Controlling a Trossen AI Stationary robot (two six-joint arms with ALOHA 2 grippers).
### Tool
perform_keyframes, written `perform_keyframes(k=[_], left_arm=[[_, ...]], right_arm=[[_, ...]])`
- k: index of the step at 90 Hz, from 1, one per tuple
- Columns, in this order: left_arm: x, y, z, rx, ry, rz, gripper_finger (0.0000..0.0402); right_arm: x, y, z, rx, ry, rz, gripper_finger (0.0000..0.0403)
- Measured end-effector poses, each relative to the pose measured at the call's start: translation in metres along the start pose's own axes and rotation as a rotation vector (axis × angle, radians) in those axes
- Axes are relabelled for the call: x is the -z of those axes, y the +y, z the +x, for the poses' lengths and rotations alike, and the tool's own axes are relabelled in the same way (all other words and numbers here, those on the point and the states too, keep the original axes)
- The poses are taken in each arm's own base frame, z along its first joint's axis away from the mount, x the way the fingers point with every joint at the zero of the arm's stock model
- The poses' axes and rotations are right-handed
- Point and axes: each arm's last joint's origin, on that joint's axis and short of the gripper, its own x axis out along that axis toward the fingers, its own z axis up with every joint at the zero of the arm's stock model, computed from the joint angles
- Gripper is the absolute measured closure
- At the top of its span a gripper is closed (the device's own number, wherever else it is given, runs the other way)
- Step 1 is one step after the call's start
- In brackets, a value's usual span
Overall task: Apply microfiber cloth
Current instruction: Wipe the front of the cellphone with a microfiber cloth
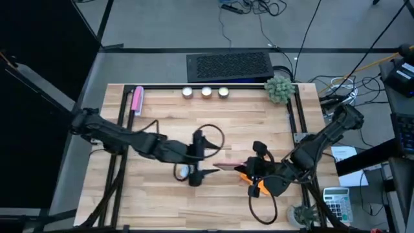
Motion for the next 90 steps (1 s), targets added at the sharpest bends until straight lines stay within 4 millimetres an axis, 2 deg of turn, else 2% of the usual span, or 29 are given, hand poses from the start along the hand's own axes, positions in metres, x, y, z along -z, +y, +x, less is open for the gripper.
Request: perform_keyframes(k=[7, 20, 35, 55, 79, 90], left_arm=[[-0.001, 0.0, 0.009, 0.012, -0.002, -0.003, 0.0043], [0.01, 0.0, 0.028, 0.001, 0.049, 0.001, 0.0047], [0.016, -0.003, 0.04, 0.001, 0.045, -0.003, 0.0089], [0.014, -0.002, 0.044, 0.004, -0.007, -0.015, 0.019], [0.013, -0.002, 0.045, 0.048, -0.01, -0.014, 0.0375], [0.014, -0.002, 0.047, 0.054, -0.017, -0.022, 0.0387]], right_arm=[[0.002, 0.001, 0.009, 0.004, 0.027, -0.021, 0.0394], [0.006, 0.002, 0.032, 0.031, 0.073, -0.069, 0.0394], [0.002, 0.001, 0.045, 0.017, 0.065, -0.09, 0.0394], [0.001, 0.0, 0.046, -0.007, 0.071, -0.096, 0.0394], [0.0, -0.001, 0.047, -0.024, 0.074, -0.103, 0.0387], [0.0, -0.001, 0.047, -0.029, 0.083, -0.059, 0.0363]])
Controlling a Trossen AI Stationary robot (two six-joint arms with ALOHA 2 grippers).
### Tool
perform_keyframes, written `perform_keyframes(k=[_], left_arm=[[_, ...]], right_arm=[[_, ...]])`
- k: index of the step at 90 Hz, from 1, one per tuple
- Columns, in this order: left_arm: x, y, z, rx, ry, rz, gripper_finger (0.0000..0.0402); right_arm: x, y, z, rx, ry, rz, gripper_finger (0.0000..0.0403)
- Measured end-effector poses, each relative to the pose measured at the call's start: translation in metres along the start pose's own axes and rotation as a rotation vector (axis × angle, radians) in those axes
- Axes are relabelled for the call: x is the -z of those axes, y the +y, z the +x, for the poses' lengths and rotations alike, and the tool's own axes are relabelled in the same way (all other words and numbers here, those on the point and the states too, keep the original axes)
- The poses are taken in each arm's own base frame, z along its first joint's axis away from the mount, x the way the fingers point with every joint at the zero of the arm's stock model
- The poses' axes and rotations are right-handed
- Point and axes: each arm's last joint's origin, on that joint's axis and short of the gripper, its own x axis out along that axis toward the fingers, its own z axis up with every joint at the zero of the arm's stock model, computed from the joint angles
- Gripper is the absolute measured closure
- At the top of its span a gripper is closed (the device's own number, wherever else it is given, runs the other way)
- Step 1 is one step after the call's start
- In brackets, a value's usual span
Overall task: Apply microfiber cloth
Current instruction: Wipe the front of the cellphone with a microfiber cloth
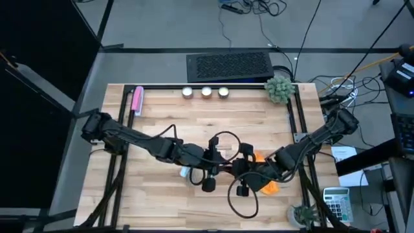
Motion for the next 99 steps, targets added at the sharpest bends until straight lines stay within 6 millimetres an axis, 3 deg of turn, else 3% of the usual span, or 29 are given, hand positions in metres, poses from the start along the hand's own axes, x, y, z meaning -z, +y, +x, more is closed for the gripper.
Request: perform_keyframes(k=[9, 22, 42, 53, 69, 88, 99], left_arm=[[-0.001, 0.001, 0.001, -0.014, -0.013, -0.024, 0.0389], [0.001, -0.002, 0.0, -0.016, -0.002, -0.024, 0.0391], [0.001, -0.003, 0.0, -0.011, 0.004, -0.033, 0.0392], [0.001, -0.003, 0.0, -0.01, -0.001, -0.041, 0.0393], [0.001, -0.003, 0.0, -0.006, -0.005, -0.042, 0.0393], [-0.001, -0.001, 0.0, -0.037, -0.022, -0.196, 0.0393], [-0.001, 0.002, 0.001, -0.082, -0.033, -0.29, 0.0393]], right_arm=[[-0.002, -0.005, -0.007, -0.03, 0.047, 0.001, 0.0335], [-0.004, -0.018, -0.044, 0.003, 0.173, 0.054, 0.0283], [0.048, -0.012, -0.067, 0.165, 0.426, 0.213, 0.0213], [0.093, -0.003, -0.058, 0.258, 0.472, 0.296, 0.0192], [0.155, -0.013, -0.027, 0.375, 0.46, 0.423, 0.0181], [0.201, -0.022, 0.012, 0.244, 0.383, 0.562, 0.019], [0.217, -0.026, 0.02, 0.18, 0.348, 0.607, 0.0228]])
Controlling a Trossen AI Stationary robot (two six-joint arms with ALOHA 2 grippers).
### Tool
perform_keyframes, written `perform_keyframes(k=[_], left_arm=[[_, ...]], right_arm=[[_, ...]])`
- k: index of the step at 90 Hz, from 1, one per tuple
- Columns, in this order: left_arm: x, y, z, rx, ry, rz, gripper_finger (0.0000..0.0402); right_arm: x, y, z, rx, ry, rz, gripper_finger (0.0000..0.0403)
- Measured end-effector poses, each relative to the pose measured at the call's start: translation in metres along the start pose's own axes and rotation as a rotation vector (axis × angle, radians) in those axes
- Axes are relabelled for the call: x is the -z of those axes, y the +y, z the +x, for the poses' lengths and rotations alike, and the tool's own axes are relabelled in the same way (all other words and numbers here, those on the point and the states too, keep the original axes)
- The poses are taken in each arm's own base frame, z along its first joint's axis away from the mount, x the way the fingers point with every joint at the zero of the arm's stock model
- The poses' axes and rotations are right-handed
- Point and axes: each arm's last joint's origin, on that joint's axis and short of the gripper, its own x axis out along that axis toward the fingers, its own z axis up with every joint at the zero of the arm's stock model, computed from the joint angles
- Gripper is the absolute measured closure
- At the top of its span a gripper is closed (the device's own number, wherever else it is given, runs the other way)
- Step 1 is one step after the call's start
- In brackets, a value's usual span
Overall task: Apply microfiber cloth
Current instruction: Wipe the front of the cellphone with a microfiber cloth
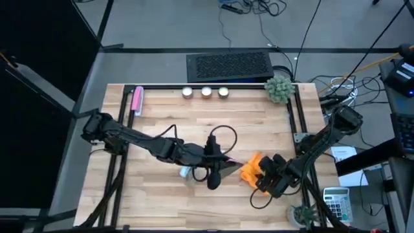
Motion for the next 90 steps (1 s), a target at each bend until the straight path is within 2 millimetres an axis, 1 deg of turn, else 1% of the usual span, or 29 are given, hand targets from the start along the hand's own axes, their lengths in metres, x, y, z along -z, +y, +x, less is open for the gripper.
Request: perform_keyframes(k=[5, 11, 15, 19, 24, 28, 37, 41, 45, 52, 59, 64, 74, 79, 84, 90], left_arm=[[0.0, 0.001, 0.0, -0.004, -0.001, -0.018, 0.0393], [0.0, 0.0, 0.0, -0.003, -0.001, -0.017, 0.0393], [0.0, 0.0, 0.0, -0.002, -0.002, -0.013, 0.0393], [0.0, -0.001, 0.0, -0.001, -0.002, -0.003, 0.0393], [0.0, 0.0, 0.0, -0.003, -0.002, 0.001, 0.0393], [0.0, 0.0, 0.0, -0.008, -0.004, 0.002, 0.0393], [-0.001, 0.0, 0.0, -0.008, -0.013, 0.001, 0.0392], [0.0, 0.0, 0.002, -0.003, -0.025, -0.002, 0.0392], [0.0, -0.001, 0.004, 0.003, -0.041, -0.006, 0.0392], [0.001, -0.002, 0.009, 0.018, -0.061, -0.012, 0.0392], [0.002, -0.003, 0.013, 0.034, -0.085, -0.02, 0.0391], [0.002, -0.003, 0.015, 0.039, -0.1, -0.024, 0.0391], [0.002, -0.004, 0.016, 0.046, -0.117, -0.032, 0.0391], [0.001, -0.004, 0.016, 0.055, -0.12, -0.035, 0.0391], [0.002, -0.004, 0.016, 0.054, -0.117, -0.03, 0.0391], [0.003, -0.004, 0.017, 0.059, -0.11, -0.027, 0.039]], right_arm=[[0.003, 0.0, 0.0, -0.023, 0.001, -0.001, 0.0263], [0.007, 0.003, -0.001, -0.062, 0.007, -0.002, 0.0319], [0.009, 0.008, -0.003, -0.115, 0.021, -0.022, 0.0363], [0.011, 0.018, -0.007, -0.182, 0.028, -0.068, 0.0385], [0.012, 0.033, -0.018, -0.27, 0.005, -0.135, 0.0388], [0.011, 0.048, -0.029, -0.327, -0.054, -0.184, 0.0388], [0.0, 0.08, -0.059, -0.367, -0.29, -0.329, 0.0397], [-0.008, 0.095, -0.072, -0.342, -0.428, -0.395, 0.0399], [-0.016, 0.109, -0.082, -0.278, -0.564, -0.474, 0.0398], [-0.028, 0.13, -0.091, -0.128, -0.725, -0.616, 0.0399], [-0.039, 0.149, -0.091, 0.005, -0.802, -0.716, 0.0401], [-0.047, 0.16, -0.088, 0.121, -0.851, -0.764, 0.0401], [-0.058, 0.176, -0.079, 0.344, -0.915, -0.826, 0.0401], [-0.062, 0.181, -0.073, 0.382, -0.912, -0.843, 0.0402], [-0.065, 0.184, -0.064, 0.379, -0.898, -0.84, 0.0402], [-0.062, 0.186, -0.051, 0.345, -0.86, -0.865, 0.0402]])
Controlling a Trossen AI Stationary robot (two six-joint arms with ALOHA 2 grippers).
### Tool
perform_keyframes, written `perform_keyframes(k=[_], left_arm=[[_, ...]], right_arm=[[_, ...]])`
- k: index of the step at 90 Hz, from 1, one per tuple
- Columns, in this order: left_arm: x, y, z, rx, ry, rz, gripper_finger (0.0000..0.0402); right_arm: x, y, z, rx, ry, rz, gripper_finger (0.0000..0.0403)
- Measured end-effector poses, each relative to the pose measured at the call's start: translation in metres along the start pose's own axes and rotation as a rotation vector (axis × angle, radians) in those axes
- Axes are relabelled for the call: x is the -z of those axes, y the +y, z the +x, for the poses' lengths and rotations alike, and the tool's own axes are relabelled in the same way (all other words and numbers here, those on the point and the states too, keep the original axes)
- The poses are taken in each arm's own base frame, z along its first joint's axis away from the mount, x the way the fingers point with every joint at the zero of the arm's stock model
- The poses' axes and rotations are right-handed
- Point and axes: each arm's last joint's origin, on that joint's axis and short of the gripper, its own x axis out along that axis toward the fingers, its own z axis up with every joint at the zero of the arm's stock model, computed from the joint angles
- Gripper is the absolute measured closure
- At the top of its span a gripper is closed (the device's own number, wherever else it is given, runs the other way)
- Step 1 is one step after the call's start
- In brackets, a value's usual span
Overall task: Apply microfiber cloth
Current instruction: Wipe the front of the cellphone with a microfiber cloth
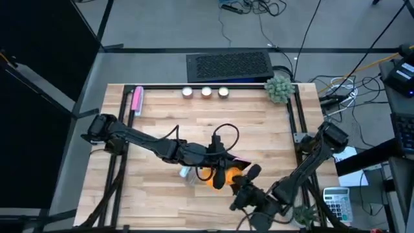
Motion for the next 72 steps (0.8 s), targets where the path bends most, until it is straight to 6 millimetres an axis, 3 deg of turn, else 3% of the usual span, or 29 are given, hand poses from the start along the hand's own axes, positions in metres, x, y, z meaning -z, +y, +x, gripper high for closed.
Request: perform_keyframes(k=[8, 16, 38, 51, 72], left_arm=[[0.001, -0.002, 0.0, 0.008, 0.004, 0.008, 0.039], [0.001, -0.003, 0.0, 0.02, 0.002, 0.004, 0.039], [0.0, -0.004, -0.001, 0.051, 0.013, -0.002, 0.039], [-0.001, -0.003, -0.001, 0.043, 0.009, 0.002, 0.039], [0.003, -0.003, 0.0, 0.044, 0.032, 0.016, 0.039]], right_arm=[[0.009, 0.012, 0.002, -0.056, 0.018, -0.045, 0.0402], [0.008, 0.01, -0.01, -0.052, 0.0, -0.054, 0.0402], [-0.013, -0.037, -0.047, 0.125, -0.073, -0.018, 0.0403], [-0.014, -0.042, -0.034, 0.082, -0.048, 0.046, 0.0403], [0.009, -0.003, -0.005, -0.084, 0.043, -0.042, 0.0403]])
